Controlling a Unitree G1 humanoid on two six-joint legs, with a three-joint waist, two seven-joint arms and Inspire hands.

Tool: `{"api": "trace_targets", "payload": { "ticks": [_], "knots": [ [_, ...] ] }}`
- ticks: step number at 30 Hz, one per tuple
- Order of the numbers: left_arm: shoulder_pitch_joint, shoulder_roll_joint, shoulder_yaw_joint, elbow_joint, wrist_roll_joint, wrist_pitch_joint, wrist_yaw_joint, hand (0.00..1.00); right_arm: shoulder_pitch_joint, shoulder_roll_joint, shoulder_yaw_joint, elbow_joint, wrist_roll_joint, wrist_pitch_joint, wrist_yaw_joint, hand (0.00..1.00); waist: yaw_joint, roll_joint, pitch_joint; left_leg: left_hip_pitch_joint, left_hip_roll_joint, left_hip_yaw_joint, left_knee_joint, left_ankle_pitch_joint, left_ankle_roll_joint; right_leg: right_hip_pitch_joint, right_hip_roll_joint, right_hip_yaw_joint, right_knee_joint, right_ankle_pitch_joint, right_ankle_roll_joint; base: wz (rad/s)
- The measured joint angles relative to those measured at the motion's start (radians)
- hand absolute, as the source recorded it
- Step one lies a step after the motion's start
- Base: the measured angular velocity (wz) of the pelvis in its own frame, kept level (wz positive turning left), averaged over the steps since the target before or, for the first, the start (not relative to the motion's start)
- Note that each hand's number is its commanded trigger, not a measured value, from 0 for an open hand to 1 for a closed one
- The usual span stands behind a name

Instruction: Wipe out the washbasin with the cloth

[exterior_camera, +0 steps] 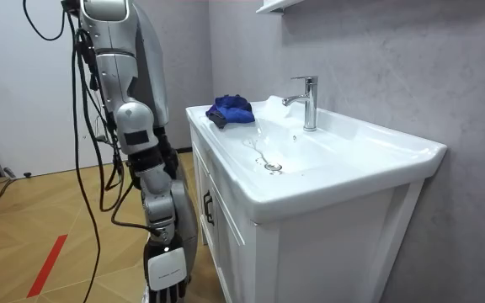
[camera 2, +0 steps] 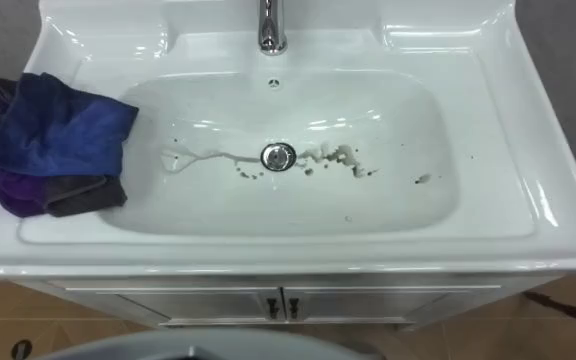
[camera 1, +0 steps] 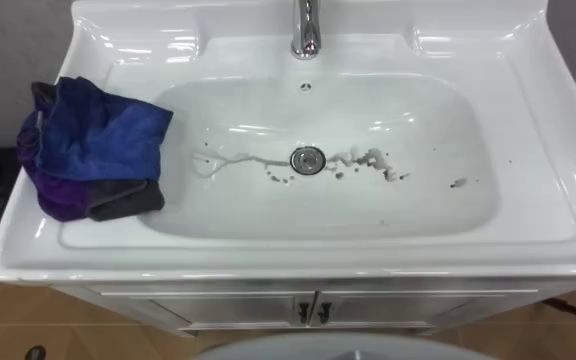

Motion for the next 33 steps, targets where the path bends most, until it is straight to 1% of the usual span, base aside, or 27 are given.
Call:
{"api": "trace_targets", "payload": {
  "ticks": [13, 19, 24, 26, 30, 33],
  "knots": [
    [-0.005, 0.000, 0.002, -0.025, 0.001, -0.001, 0.004, 0.00, 0.001, -0.004, 0.001, -0.005, 0.014, -0.002, -0.008, 0.00, -0.001, 0.003, 0.0014, 0.002, -0.002, 0.000, 0.000, 0.000, 0.000, 0.002, -0.001, 0.005, -0.002, -0.001, 0.001, 0.00],
    [0.001, 0.000, 0.003, -0.029, 0.000, 0.000, 0.004, 0.00, 0.001, -0.008, 0.001, -0.006, 0.018, 0.001, 0.005, 0.00, 0.000, 0.005, 0.0026, 0.000, -0.002, -0.005, -0.001, 0.000, 0.000, 0.001, -0.002, -0.001, -0.002, -0.002, 0.002, 0.01],
    [0.002, -0.003, 0.003, -0.029, -0.002, 0.001, 0.005, 0.00, 0.001, -0.009, 0.004, 0.003, 0.051, 0.002, 0.000, 0.00, 0.002, 0.007, 0.0026, -0.006, -0.002, -0.012, 0.002, 0.000, 0.001, -0.001, -0.001, -0.004, -0.001, -0.003, 0.002, 0.04],
    [0.002, -0.007, 0.010, -0.029, -0.030, -0.001, 0.006, 0.00, 0.000, -0.010, 0.004, 0.014, 0.071, 0.001, -0.001, 0.00, 0.003, 0.006, 0.0024, -0.013, -0.003, -0.014, 0.010, -0.001, 0.001, -0.001, -0.002, -0.008, -0.002, -0.003, 0.001, 0.04],
    [0.011, -0.012, 0.076, -0.029, -0.071, -0.011, 0.007, 0.00, 0.001, -0.009, 0.002, 0.022, 0.077, 0.000, 0.001, 0.00, 0.003, 0.004, 0.0025, -0.012, -0.005, -0.026, 0.015, -0.001, 0.001, 0.009, -0.004, -0.021, -0.003, -0.003, 0.001, 0.09],
    [0.017, -0.011, 0.132, -0.027, -0.119, -0.017, 0.027, 0.00, 0.002, -0.010, -0.001, 0.027, 0.089, 0.000, -0.003, 0.00, 0.015, 0.007, 0.0030, -0.011, -0.005, -0.026, 0.015, -0.001, 0.001, 0.011, -0.004, -0.021, -0.004, -0.003, 0.001, 0.01]
  ]
}}
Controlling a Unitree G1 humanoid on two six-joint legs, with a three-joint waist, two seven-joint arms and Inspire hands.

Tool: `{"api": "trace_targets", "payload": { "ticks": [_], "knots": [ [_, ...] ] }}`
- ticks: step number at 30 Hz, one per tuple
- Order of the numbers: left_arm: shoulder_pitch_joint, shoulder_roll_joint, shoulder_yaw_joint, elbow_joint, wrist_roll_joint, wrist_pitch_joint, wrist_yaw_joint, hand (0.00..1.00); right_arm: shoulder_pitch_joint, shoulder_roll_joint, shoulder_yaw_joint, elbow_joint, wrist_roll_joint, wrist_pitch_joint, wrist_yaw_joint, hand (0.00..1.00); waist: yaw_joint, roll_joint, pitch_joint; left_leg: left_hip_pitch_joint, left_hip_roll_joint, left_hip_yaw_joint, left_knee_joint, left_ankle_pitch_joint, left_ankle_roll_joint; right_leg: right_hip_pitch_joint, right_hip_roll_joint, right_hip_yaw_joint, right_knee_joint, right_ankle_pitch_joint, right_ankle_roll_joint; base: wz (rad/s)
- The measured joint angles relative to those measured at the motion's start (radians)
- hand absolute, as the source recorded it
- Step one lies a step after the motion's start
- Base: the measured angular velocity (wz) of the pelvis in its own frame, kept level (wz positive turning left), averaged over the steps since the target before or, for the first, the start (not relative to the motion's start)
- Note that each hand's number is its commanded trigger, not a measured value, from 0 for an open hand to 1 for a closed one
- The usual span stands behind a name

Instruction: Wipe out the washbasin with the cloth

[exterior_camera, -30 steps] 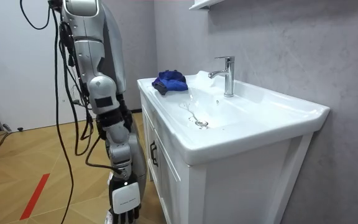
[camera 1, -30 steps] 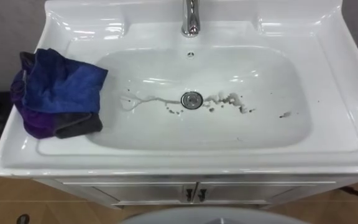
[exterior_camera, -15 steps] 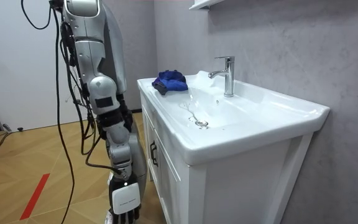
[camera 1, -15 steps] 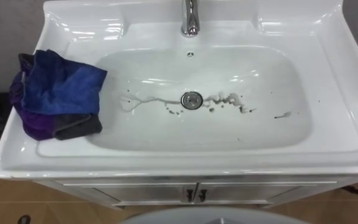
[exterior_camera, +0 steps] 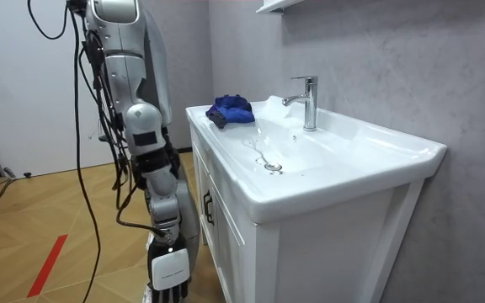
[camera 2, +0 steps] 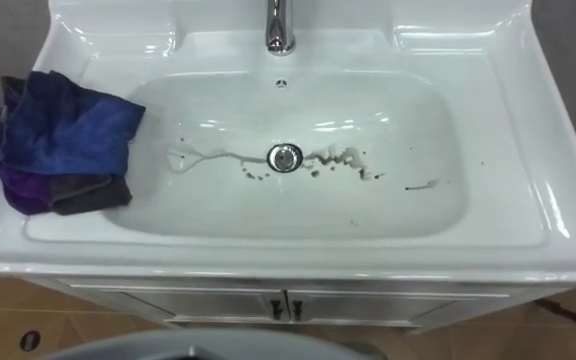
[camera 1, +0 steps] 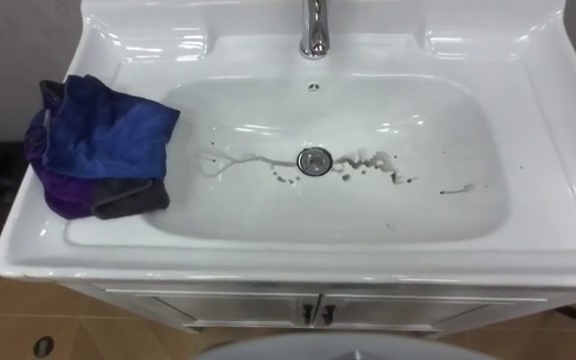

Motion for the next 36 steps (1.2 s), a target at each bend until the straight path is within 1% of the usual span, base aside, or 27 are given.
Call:
{"api": "trace_targets", "payload": {
  "ticks": [3, 6, 9, 11, 12, 13, 14, 15, 16, 17, 18, 19, 20, 21, 22, 23, 24, 25, 26, 27, 28, 29, 30, 32, 33, 35, 36],
  "knots": [
    [0.019, 0.000, 0.034, 0.001, -0.077, -0.005, 0.046, 0.00, 0.001, -0.001, -0.002, 0.008, 0.002, 0.001, -0.015, 0.00, 0.011, 0.006, 0.0017, 0.012, -0.001, -0.001, -0.002, 0.000, 0.000, 0.013, 0.000, -0.004, -0.003, 0.000, 0.001, 0.00],
    [0.038, 0.000, 0.075, 0.006, -0.139, -0.006, 0.097, 0.00, 0.000, -0.018, -0.004, 0.008, 0.003, 0.001, -0.011, 0.00, 0.014, 0.021, 0.0023, 0.013, -0.001, -0.005, -0.007, -0.004, 0.003, 0.009, -0.002, -0.008, 0.003, -0.008, 0.001, 0.06],
    [0.070, 0.007, 0.158, 0.005, -0.170, -0.018, 0.129, 0.00, 0.002, -0.036, -0.039, 0.006, 0.003, 0.001, -0.004, 0.00, 0.015, 0.034, 0.0014, 0.012, -0.002, -0.015, -0.011, -0.004, 0.002, 0.010, -0.002, -0.016, 0.005, -0.009, 0.000, 0.08],
    [0.094, 0.022, 0.228, 0.005, -0.227, -0.020, 0.155, 0.00, 0.004, -0.052, -0.073, 0.007, 0.002, 0.001, 0.005, 0.00, 0.015, 0.040, -0.0003, 0.014, -0.002, -0.022, -0.009, -0.004, 0.002, 0.019, -0.002, -0.025, 0.004, -0.010, 0.000, 0.11],
    [0.099, 0.026, 0.237, 0.005, -0.242, -0.021, 0.166, 0.00, 0.004, -0.056, -0.076, 0.007, 0.004, 0.001, 0.005, 0.00, 0.018, 0.041, -0.0009, 0.015, -0.002, -0.022, -0.008, -0.004, 0.002, 0.020, -0.002, -0.026, 0.004, -0.010, 0.000, 0.03],
    [0.107, 0.033, 0.259, 0.004, -0.272, -0.025, 0.190, 0.00, 0.004, -0.063, -0.078, 0.007, 0.006, 0.000, 0.005, 0.00, 0.027, 0.043, -0.0021, 0.016, -0.002, -0.021, -0.007, -0.004, 0.002, 0.020, -0.002, -0.024, 0.004, -0.010, -0.001, 0.00],
    [0.110, 0.035, 0.284, -0.004, -0.297, -0.029, 0.214, 0.00, 0.008, -0.066, -0.078, 0.004, 0.006, 0.000, 0.004, 0.00, 0.040, 0.050, -0.0007, 0.015, -0.003, -0.020, -0.007, -0.004, 0.002, 0.021, -0.003, -0.027, 0.003, -0.011, -0.001, 0.00],
    [0.110, 0.036, 0.300, -0.007, -0.307, -0.033, 0.222, 0.00, 0.011, -0.068, -0.078, 0.003, 0.006, 0.000, 0.003, 0.00, 0.047, 0.052, -0.0009, 0.015, -0.003, -0.020, -0.006, -0.004, 0.002, 0.021, -0.003, -0.028, 0.003, -0.011, -0.001, 0.00],
    [0.110, 0.039, 0.332, -0.013, -0.328, -0.040, 0.244, 0.00, 0.013, -0.070, -0.079, 0.002, 0.005, 0.001, 0.003, 0.00, 0.061, 0.053, -0.0011, 0.015, -0.003, -0.020, -0.006, -0.004, 0.002, 0.021, -0.004, -0.029, 0.003, -0.011, -0.001, 0.07],
    [0.109, 0.044, 0.364, -0.022, -0.333, -0.045, 0.269, 0.00, 0.013, -0.072, -0.081, 0.002, 0.006, 0.001, 0.003, 0.00, 0.070, 0.054, -0.0015, 0.014, -0.005, -0.028, -0.005, -0.004, 0.002, 0.024, -0.005, -0.037, 0.003, -0.012, 0.000, 0.12],
    [0.107, 0.047, 0.385, -0.024, -0.333, -0.048, 0.281, 0.00, 0.014, -0.074, -0.085, 0.002, 0.006, 0.001, 0.003, 0.00, 0.071, 0.054, -0.0025, 0.013, -0.007, -0.036, -0.006, -0.003, 0.002, 0.026, -0.007, -0.042, 0.004, -0.013, 0.000, 0.24],
    [0.103, 0.059, 0.408, -0.024, -0.338, -0.050, 0.305, 0.00, 0.016, -0.081, -0.107, 0.002, 0.006, -0.001, 0.003, 0.00, 0.071, 0.056, -0.0041, 0.014, -0.011, -0.048, -0.005, -0.003, 0.002, 0.030, -0.010, -0.052, 0.004, -0.015, 0.003, 0.22],
    [0.097, 0.073, 0.431, -0.024, -0.344, -0.053, 0.331, 0.00, 0.015, -0.093, -0.128, 0.001, 0.008, -0.006, 0.002, 0.00, 0.084, 0.065, -0.0073, 0.014, -0.014, -0.051, -0.003, -0.003, 0.002, 0.029, -0.011, -0.052, 0.005, -0.016, 0.003, 0.12],
    [0.092, 0.083, 0.441, -0.025, -0.350, -0.056, 0.345, 0.00, 0.017, -0.099, -0.134, -0.005, 0.011, -0.012, -0.001, 0.00, 0.094, 0.068, -0.0076, 0.013, -0.015, -0.051, -0.002, -0.003, 0.002, 0.028, -0.012, -0.051, 0.006, -0.016, 0.004, 0.00],
    [0.086, 0.105, 0.464, -0.035, -0.372, -0.064, 0.375, 0.00, 0.017, -0.105, -0.148, -0.013, 0.012, -0.025, -0.012, 0.00, 0.102, 0.072, -0.0072, 0.011, -0.015, -0.053, 0.000, -0.003, 0.002, 0.028, -0.012, -0.054, 0.006, -0.016, 0.004, 0.00],
    [0.089, 0.127, 0.466, -0.065, -0.406, -0.081, 0.410, 0.00, 0.015, -0.112, -0.154, -0.018, 0.018, -0.044, -0.024, 0.00, 0.108, 0.076, -0.0068, 0.007, -0.016, -0.055, 0.000, -0.003, 0.002, 0.022, -0.013, -0.056, 0.004, -0.017, 0.004, 0.07],
    [0.080, 0.137, 0.466, -0.083, -0.417, -0.088, 0.425, 0.00, 0.013, -0.114, -0.161, -0.019, 0.020, -0.052, -0.031, 0.00, 0.113, 0.079, -0.0070, 0.004, -0.016, -0.055, 0.000, -0.003, 0.003, 0.020, -0.014, -0.056, 0.004, -0.018, 0.004, 0.05],
    [0.074, 0.157, 0.493, -0.112, -0.426, -0.101, 0.449, 0.00, 0.005, -0.120, -0.177, -0.019, 0.018, -0.059, -0.040, 0.00, 0.125, 0.085, -0.0096, -0.004, -0.016, -0.055, 0.000, -0.003, 0.003, 0.011, -0.014, -0.056, 0.006, -0.018, 0.004, 0.00],
    [0.065, 0.181, 0.527, -0.135, -0.434, -0.114, 0.466, 0.00, -0.004, -0.125, -0.190, -0.018, 0.017, -0.066, -0.043, 0.00, 0.130, 0.092, -0.0091, -0.008, -0.016, -0.056, 0.000, -0.003, 0.003, 0.007, -0.014, -0.056, 0.005, -0.018, 0.004, 0.03],
    [0.065, 0.193, 0.536, -0.147, -0.435, -0.119, 0.477, 0.00, -0.004, -0.128, -0.192, -0.018, 0.014, -0.069, -0.045, 0.00, 0.131, 0.094, -0.0093, -0.009, -0.017, -0.057, 0.000, -0.003, 0.003, 0.007, -0.014, -0.056, 0.005, -0.018, 0.005, 0.00],
    [0.068, 0.215, 0.545, -0.172, -0.440, -0.133, 0.503, 0.00, -0.006, -0.130, -0.196, -0.020, 0.007, -0.078, -0.048, 0.00, 0.134, 0.099, -0.0099, -0.010, -0.018, -0.058, -0.001, -0.003, 0.003, 0.007, -0.014, -0.057, 0.005, -0.017, 0.005, 0.00],
    [0.068, 0.231, 0.553, -0.221, -0.453, -0.137, 0.527, 0.00, -0.004, -0.129, -0.196, -0.035, 0.009, -0.087, -0.053, 0.00, 0.140, 0.103, -0.0120, -0.014, -0.018, -0.059, -0.001, -0.003, 0.003, 0.008, -0.014, -0.058, 0.005, -0.017, 0.006, 0.05],
    [0.068, 0.235, 0.560, -0.252, -0.453, -0.138, 0.539, 0.00, 0.002, -0.129, -0.196, -0.040, 0.013, -0.088, -0.053, 0.00, 0.143, 0.105, -0.0142, -0.018, -0.019, -0.061, 0.000, -0.003, 0.003, 0.008, -0.014, -0.063, 0.005, -0.016, 0.006, 0.10],
    [0.055, 0.241, 0.576, -0.340, -0.452, -0.167, 0.581, 0.00, 0.013, -0.129, -0.196, -0.049, 0.039, -0.093, -0.061, 0.00, 0.156, 0.108, -0.0171, -0.020, -0.020, -0.068, 0.000, -0.003, 0.003, 0.004, -0.015, -0.070, 0.006, -0.015, 0.006, 0.08],
    [0.052, 0.242, 0.584, -0.352, -0.450, -0.173, 0.590, 0.00, 0.017, -0.129, -0.196, -0.053, 0.041, -0.096, -0.064, 0.00, 0.159, 0.111, -0.0181, -0.021, -0.020, -0.068, 0.000, -0.003, 0.003, 0.004, -0.015, -0.070, 0.006, -0.015, 0.006, 0.00],
    [0.022, 0.250, 0.622, -0.403, -0.451, -0.176, 0.635, 0.00, 0.024, -0.128, -0.197, -0.060, 0.031, -0.107, -0.074, 0.00, 0.161, 0.125, -0.0188, -0.022, -0.021, -0.070, 0.001, -0.003, 0.003, 0.005, -0.015, -0.071, 0.003, -0.015, 0.006, 0.00],
    [0.015, 0.252, 0.629, -0.428, -0.451, -0.176, 0.648, 0.00, 0.027, -0.128, -0.197, -0.061, 0.022, -0.109, -0.074, 0.00, 0.163, 0.119, -0.0193, -0.022, -0.021, -0.071, 0.000, -0.003, 0.003, 0.004, -0.015, -0.071, 0.003, -0.015, 0.006, 0.00]
  ]
}}
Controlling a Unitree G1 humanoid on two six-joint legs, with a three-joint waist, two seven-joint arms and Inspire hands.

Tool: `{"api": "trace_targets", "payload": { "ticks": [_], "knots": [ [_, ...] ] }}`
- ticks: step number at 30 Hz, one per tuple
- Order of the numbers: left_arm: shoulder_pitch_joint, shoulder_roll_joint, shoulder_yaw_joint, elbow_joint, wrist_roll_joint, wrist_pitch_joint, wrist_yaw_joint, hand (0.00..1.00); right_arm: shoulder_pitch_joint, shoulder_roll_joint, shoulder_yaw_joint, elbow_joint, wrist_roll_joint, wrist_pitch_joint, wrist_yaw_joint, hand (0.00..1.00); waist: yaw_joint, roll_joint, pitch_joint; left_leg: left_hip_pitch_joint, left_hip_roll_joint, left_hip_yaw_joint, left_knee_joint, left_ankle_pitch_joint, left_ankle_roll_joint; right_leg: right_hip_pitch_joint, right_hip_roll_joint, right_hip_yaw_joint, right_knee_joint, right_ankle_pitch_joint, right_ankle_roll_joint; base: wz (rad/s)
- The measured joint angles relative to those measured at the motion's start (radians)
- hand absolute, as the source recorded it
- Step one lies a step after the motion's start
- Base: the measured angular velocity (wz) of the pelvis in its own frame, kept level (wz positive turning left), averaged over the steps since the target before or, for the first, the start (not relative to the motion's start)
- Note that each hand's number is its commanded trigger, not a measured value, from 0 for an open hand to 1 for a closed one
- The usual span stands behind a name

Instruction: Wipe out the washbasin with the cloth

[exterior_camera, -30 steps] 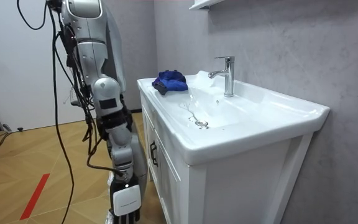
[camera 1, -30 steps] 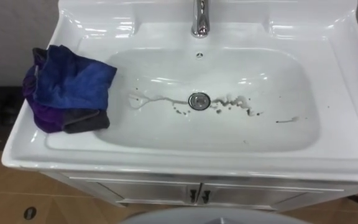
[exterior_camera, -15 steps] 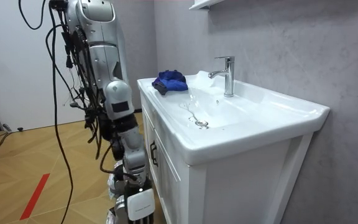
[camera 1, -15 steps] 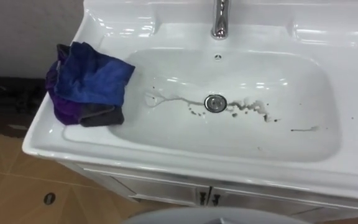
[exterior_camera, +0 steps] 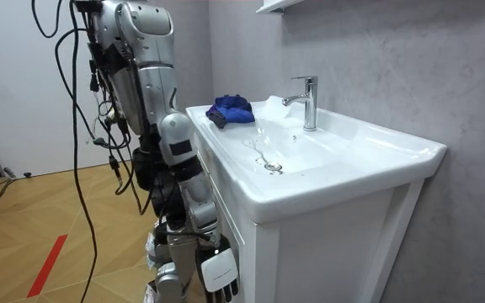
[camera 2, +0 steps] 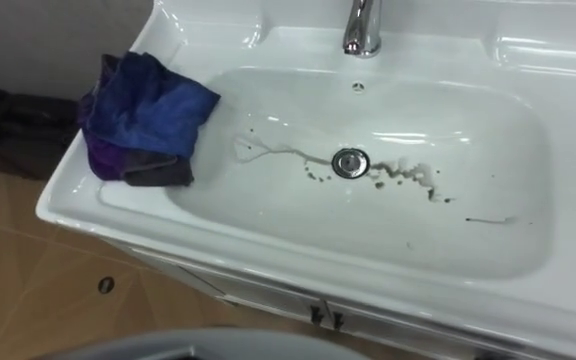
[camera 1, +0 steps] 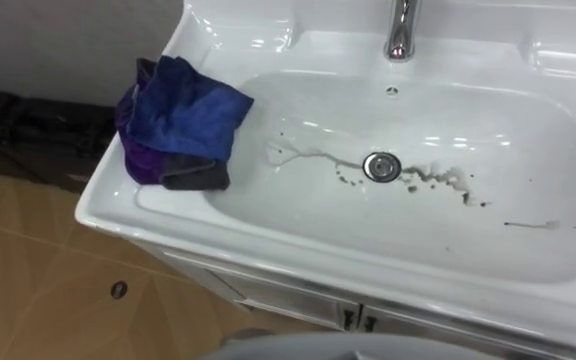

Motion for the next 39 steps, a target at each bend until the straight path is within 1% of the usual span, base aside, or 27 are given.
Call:
{"api": "trace_targets", "payload": {
  "ticks": [1, 2, 3, 5, 6, 7, 8, 9, 11, 12, 13, 15, 16, 18, 19, 20, 21, 23, 24, 25, 26, 27, 29, 32, 33, 35, 39],
  "knots": [
    [-0.004, 0.005, 0.005, -0.060, 0.001, -0.004, 0.023, 0.00, 0.005, 0.000, -0.001, 0.000, -0.025, -0.003, 0.000, 0.00, 0.005, -0.004, -0.0008, 0.000, 0.000, 0.000, -0.001, 0.000, 0.000, -0.002, 0.000, 0.002, 0.000, 0.000, 0.000, 0.00],
    [-0.008, 0.016, 0.005, -0.106, 0.001, -0.021, 0.041, 0.00, 0.010, -0.001, -0.001, 0.000, -0.037, -0.011, -0.001, 0.00, 0.009, 0.003, -0.0008, 0.000, 0.000, 0.000, -0.001, 0.000, 0.000, -0.002, 0.000, 0.003, 0.000, 0.000, 0.000, -0.03],
    [-0.010, 0.023, 0.003, -0.125, 0.001, -0.029, 0.050, 0.00, 0.012, -0.001, -0.002, 0.000, -0.036, -0.013, -0.001, 0.00, 0.009, 0.003, 0.0023, 0.000, 0.000, 0.000, -0.001, 0.000, 0.000, -0.002, -0.001, 0.002, 0.000, 0.000, 0.000, 0.00],
    [-0.025, 0.052, -0.009, -0.202, 0.002, -0.050, 0.075, 0.00, 0.014, -0.002, 0.001, 0.002, -0.004, -0.025, 0.002, 0.00, 0.010, 0.007, 0.0024, -0.001, -0.001, 0.001, -0.001, 0.000, 0.000, -0.004, -0.001, 0.004, 0.000, 0.000, 0.000, 0.00],
    [-0.032, 0.063, -0.010, -0.209, 0.002, -0.057, 0.076, 0.00, 0.013, -0.002, 0.001, 0.002, 0.005, -0.027, 0.002, 0.00, 0.013, 0.008, 0.0017, -0.002, -0.001, 0.001, -0.001, 0.000, 0.000, -0.005, -0.001, 0.005, 0.000, 0.000, 0.000, -0.03],
    [-0.053, 0.084, -0.010, -0.221, 0.002, -0.063, 0.089, 0.00, 0.012, -0.002, 0.000, 0.001, 0.023, -0.032, 0.003, 0.00, 0.012, 0.008, 0.0025, -0.006, -0.001, 0.001, 0.000, 0.000, 0.000, -0.009, -0.001, 0.006, 0.000, 0.000, 0.000, 0.00],
    [-0.070, 0.101, -0.010, -0.249, 0.003, -0.064, 0.099, 0.00, 0.012, -0.002, 0.000, 0.001, 0.027, -0.036, 0.006, 0.00, 0.007, 0.014, 0.0008, -0.008, -0.001, 0.001, 0.001, 0.000, 0.000, -0.011, -0.001, 0.007, 0.000, 0.000, 0.000, 0.00],
    [-0.079, 0.105, -0.009, -0.270, 0.005, -0.065, 0.105, 0.00, 0.013, -0.002, 0.000, 0.002, 0.027, -0.036, 0.010, 0.00, 0.008, 0.014, 0.0016, -0.008, -0.001, 0.001, 0.001, 0.000, 0.000, -0.011, -0.001, 0.008, 0.000, 0.000, 0.000, 0.00],
    [-0.090, 0.117, -0.009, -0.351, 0.036, -0.075, 0.113, 0.00, 0.015, -0.001, 0.000, 0.003, 0.030, -0.036, 0.021, 0.00, 0.010, 0.015, 0.0034, -0.004, -0.001, 0.003, 0.000, 0.000, 0.000, -0.011, -0.001, 0.020, 0.002, 0.000, 0.001, -0.07],
    [-0.095, 0.120, -0.009, -0.366, 0.050, -0.075, 0.113, 0.00, 0.022, -0.001, 0.001, 0.003, 0.034, -0.037, 0.023, 0.00, 0.010, 0.016, 0.0034, -0.003, -0.001, 0.004, 0.000, 0.000, 0.000, -0.011, -0.001, 0.020, 0.003, 0.000, 0.001, -0.09],
    [-0.100, 0.120, -0.010, -0.399, 0.093, -0.075, 0.113, 0.00, 0.025, 0.001, 0.001, 0.003, 0.043, -0.037, 0.024, 0.00, 0.009, 0.018, 0.0037, -0.002, -0.001, 0.007, 0.000, 0.000, 0.000, -0.011, 0.000, 0.020, 0.002, 0.000, 0.001, -0.05],
    [-0.100, 0.120, -0.010, -0.451, 0.149, -0.075, 0.110, 0.00, 0.033, -0.001, 0.001, 0.004, 0.058, -0.036, 0.028, 0.00, 0.003, 0.021, 0.0066, -0.002, 0.000, 0.010, 0.000, 0.000, 0.000, -0.012, 0.000, 0.021, 0.001, 0.000, 0.001, -0.04],
    [-0.102, 0.121, -0.010, -0.479, 0.185, -0.074, 0.110, 0.00, 0.035, -0.003, 0.001, 0.005, 0.059, -0.033, 0.032, 0.00, -0.002, 0.023, 0.0094, 0.000, -0.001, 0.011, 0.000, 0.000, 0.000, -0.010, 0.000, 0.022, 0.001, 0.000, 0.001, 0.00],
    [-0.116, 0.123, -0.013, -0.511, 0.257, -0.074, 0.112, 0.00, 0.035, -0.003, 0.003, 0.017, 0.061, -0.034, 0.033, 0.00, -0.014, 0.025, 0.0120, 0.004, 0.000, 0.010, -0.001, 0.000, 0.000, -0.005, 0.000, 0.023, 0.001, 0.000, 0.001, 0.02],
    [-0.128, 0.123, -0.017, -0.534, 0.316, -0.074, 0.112, 0.00, 0.033, 0.000, 0.002, 0.028, 0.063, -0.034, 0.033, 0.00, -0.020, 0.026, 0.0151, 0.006, 0.000, 0.009, -0.001, 0.000, 0.000, -0.002, 0.000, 0.023, 0.001, 0.000, 0.001, 0.00],
    [-0.129, 0.123, -0.020, -0.569, 0.370, -0.074, 0.111, 0.00, 0.033, 0.001, 0.001, 0.034, 0.063, -0.035, 0.036, 0.00, -0.030, 0.027, 0.0178, 0.007, 0.001, 0.009, -0.001, 0.000, 0.000, 0.000, 0.001, 0.024, 0.000, 0.000, 0.001, 0.00],
    [-0.129, 0.123, -0.020, -0.583, 0.397, -0.075, 0.111, 0.00, 0.032, 0.001, 0.001, 0.033, 0.063, -0.037, 0.039, 0.00, -0.038, 0.028, 0.0196, 0.007, 0.001, 0.009, -0.001, 0.000, 0.000, 0.000, 0.002, 0.023, -0.001, 0.000, 0.001, 0.00],
    [-0.129, 0.123, -0.028, -0.647, 0.501, -0.075, 0.110, 0.00, 0.033, 0.001, 0.002, 0.034, 0.060, -0.055, 0.046, 0.00, -0.052, 0.027, 0.0240, 0.012, 0.001, 0.013, -0.002, 0.000, 0.000, 0.003, 0.003, 0.029, -0.004, 0.000, 0.001, -0.04],
    [-0.129, 0.123, -0.035, -0.670, 0.514, -0.075, 0.110, 0.00, 0.034, 0.001, 0.002, 0.036, 0.060, -0.056, 0.049, 0.00, -0.056, 0.027, 0.0259, 0.015, 0.002, 0.017, -0.002, 0.000, 0.000, 0.003, 0.003, 0.034, -0.005, 0.001, 0.000, -0.13],
    [-0.129, 0.123, -0.058, -0.720, 0.535, -0.075, 0.108, 0.00, 0.031, -0.001, 0.003, 0.052, 0.061, -0.056, 0.058, 0.00, -0.062, 0.028, 0.0280, 0.017, 0.002, 0.020, -0.003, 0.000, 0.000, 0.004, 0.004, 0.040, -0.007, 0.001, 0.000, -0.12],
    [-0.129, 0.123, -0.081, -0.764, 0.561, -0.075, 0.099, 0.00, 0.027, -0.001, 0.003, 0.058, 0.061, -0.054, 0.064, 0.00, -0.067, 0.029, 0.0280, 0.018, 0.002, 0.024, -0.006, 0.000, 0.000, 0.003, 0.004, 0.044, -0.014, 0.001, 0.001, -0.08],
    [-0.129, 0.123, -0.091, -0.781, 0.575, -0.076, 0.092, 0.00, 0.028, -0.002, 0.002, 0.057, 0.061, -0.055, 0.066, 0.00, -0.069, 0.029, 0.0284, 0.018, 0.002, 0.026, -0.007, 0.000, 0.000, 0.002, 0.004, 0.046, -0.016, 0.001, 0.001, -0.09],
    [-0.129, 0.123, -0.119, -0.822, 0.629, -0.074, 0.057, 0.00, 0.031, -0.003, 0.004, 0.057, 0.070, -0.054, 0.068, 0.00, -0.092, 0.029, 0.0274, 0.018, 0.002, 0.030, -0.007, 0.000, 0.000, 0.002, 0.004, 0.051, -0.015, 0.002, 0.002, -0.08],
    [-0.129, 0.123, -0.162, -0.843, 0.712, -0.070, 0.031, 0.00, 0.036, -0.002, 0.010, 0.057, 0.090, -0.054, 0.068, 0.00, -0.110, 0.033, 0.0247, 0.024, 0.004, 0.037, -0.008, 0.000, 0.000, 0.002, 0.006, 0.069, -0.015, 0.006, 0.000, -0.14],
    [-0.129, 0.122, -0.171, -0.847, 0.724, -0.069, 0.027, 0.00, 0.038, -0.002, 0.011, 0.057, 0.093, -0.054, 0.068, 0.00, -0.113, 0.032, 0.0247, 0.026, 0.004, 0.041, -0.009, 0.000, 0.000, 0.003, 0.007, 0.073, -0.015, 0.006, 0.000, -0.18],
    [-0.129, 0.122, -0.208, -0.872, 0.756, -0.067, 0.016, 0.00, 0.043, -0.001, 0.021, 0.064, 0.096, -0.055, 0.068, 0.00, -0.129, 0.029, 0.0240, 0.037, 0.006, 0.053, -0.015, 0.000, 0.000, 0.006, 0.008, 0.076, -0.015, 0.006, 0.000, -0.13],
    [-0.129, 0.122, -0.271, -0.911, 0.783, -0.068, -0.010, 0.00, 0.049, 0.001, 0.040, 0.070, 0.100, -0.054, 0.069, 0.00, -0.141, 0.017, 0.0219, 0.041, 0.007, 0.059, -0.020, 0.000, 0.000, 0.004, 0.009, 0.089, -0.015, 0.006, 0.000, -0.10]
  ]
}}
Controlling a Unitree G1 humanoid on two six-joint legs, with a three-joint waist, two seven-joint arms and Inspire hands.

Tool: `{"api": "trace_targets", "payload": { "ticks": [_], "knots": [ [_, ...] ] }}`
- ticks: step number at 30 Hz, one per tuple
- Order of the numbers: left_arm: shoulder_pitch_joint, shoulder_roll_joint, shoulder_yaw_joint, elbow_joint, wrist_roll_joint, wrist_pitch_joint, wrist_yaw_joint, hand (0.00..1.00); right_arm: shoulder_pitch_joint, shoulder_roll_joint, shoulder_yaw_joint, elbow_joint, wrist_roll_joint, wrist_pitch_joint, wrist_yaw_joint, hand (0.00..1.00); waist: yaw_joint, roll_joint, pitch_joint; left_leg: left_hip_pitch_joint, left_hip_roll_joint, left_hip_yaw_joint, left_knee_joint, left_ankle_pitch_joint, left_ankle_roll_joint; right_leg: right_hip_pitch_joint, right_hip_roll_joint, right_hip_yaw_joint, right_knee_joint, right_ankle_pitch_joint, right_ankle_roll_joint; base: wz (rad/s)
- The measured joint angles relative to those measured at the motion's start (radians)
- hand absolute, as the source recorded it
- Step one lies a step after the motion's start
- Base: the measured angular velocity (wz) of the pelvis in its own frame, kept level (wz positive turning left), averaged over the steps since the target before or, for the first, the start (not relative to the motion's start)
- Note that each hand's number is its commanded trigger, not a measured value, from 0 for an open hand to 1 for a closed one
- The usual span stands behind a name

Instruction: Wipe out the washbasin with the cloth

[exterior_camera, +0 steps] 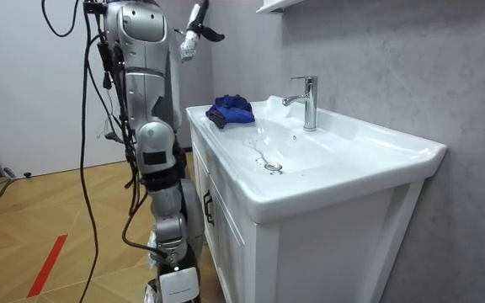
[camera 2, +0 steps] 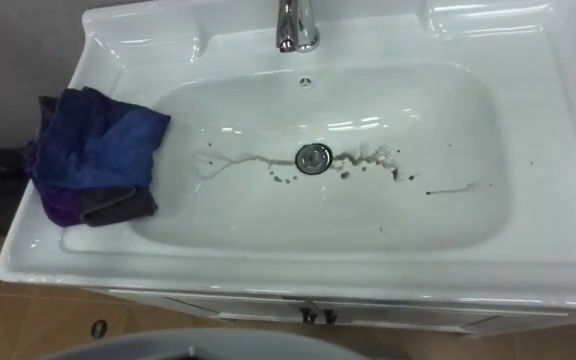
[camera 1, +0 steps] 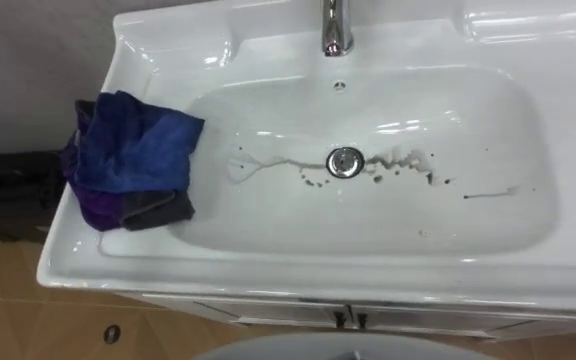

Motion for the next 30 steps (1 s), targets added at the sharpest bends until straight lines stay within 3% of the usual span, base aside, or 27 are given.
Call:
{"api": "trace_targets", "payload": {
  "ticks": [5, 10, 13, 14, 17, 22, 28, 30],
  "knots": [
    [0.000, -0.001, -0.072, -0.019, 0.052, 0.007, -0.066, 0.00, -0.019, 0.004, 0.006, 0.025, 0.000, 0.007, 0.010, 0.00, -0.020, -0.019, 0.0032, 0.012, 0.000, 0.001, -0.005, 0.000, 0.000, 0.000, 0.001, 0.014, -0.001, 0.002, 0.000, -0.10],
    [0.000, -0.013, -0.151, -0.055, 0.052, 0.015, -0.108, 0.00, -0.023, 0.004, 0.042, 0.028, 0.001, 0.012, 0.026, 0.00, -0.037, -0.021, 0.0043, 0.014, 0.000, 0.001, -0.012, 0.000, 0.000, 0.003, 0.001, 0.013, -0.001, 0.004, 0.002, 0.01],
    [0.001, -0.056, -0.200, -0.066, 0.049, 0.027, -0.134, 0.00, -0.025, 0.006, 0.052, 0.028, 0.001, 0.022, 0.031, 0.00, -0.039, -0.029, 0.0087, 0.032, 0.001, 0.006, -0.021, 0.000, 0.000, 0.014, 0.001, 0.015, -0.002, 0.004, 0.002, -0.03],
    [0.005, -0.081, -0.209, -0.066, 0.047, 0.031, -0.152, 0.00, -0.030, 0.008, 0.056, 0.028, -0.002, 0.030, 0.031, 0.00, -0.038, -0.026, 0.0037, 0.033, 0.002, 0.017, -0.020, 0.000, 0.000, 0.013, 0.002, 0.019, -0.001, 0.004, 0.002, -0.11],
    [0.010, -0.130, -0.216, -0.067, 0.040, 0.046, -0.200, 0.00, -0.048, 0.008, 0.059, 0.022, -0.007, 0.043, 0.030, 0.00, -0.038, -0.027, 0.0012, 0.026, 0.005, 0.027, -0.019, 0.000, 0.000, 0.000, 0.005, 0.030, 0.001, 0.005, 0.001, -0.11],
    [0.027, -0.184, -0.234, -0.100, 0.033, 0.080, -0.286, 0.00, -0.053, 0.015, 0.061, 0.020, -0.005, 0.070, 0.030, 0.00, -0.038, -0.043, -0.0093, 0.024, 0.007, 0.028, -0.016, 0.000, 0.000, -0.002, 0.008, 0.037, 0.002, 0.006, 0.000, -0.01],
    [0.056, -0.260, -0.315, -0.112, -0.020, 0.079, -0.320, 0.00, -0.058, 0.025, 0.108, 0.030, -0.007, 0.065, 0.029, 0.00, -0.047, -0.065, -0.0064, 0.032, 0.007, 0.025, -0.018, 0.000, 0.000, 0.007, 0.008, 0.037, 0.002, 0.006, 0.000, 0.01],
    [0.064, -0.273, -0.334, -0.111, -0.020, 0.079, -0.320, 0.00, -0.059, 0.032, 0.108, 0.031, -0.015, 0.065, 0.029, 0.00, -0.052, -0.076, -0.0051, 0.033, 0.008, 0.025, -0.018, 0.000, 0.000, 0.009, 0.009, 0.038, 0.001, 0.006, 0.000, 0.02]
  ]
}}
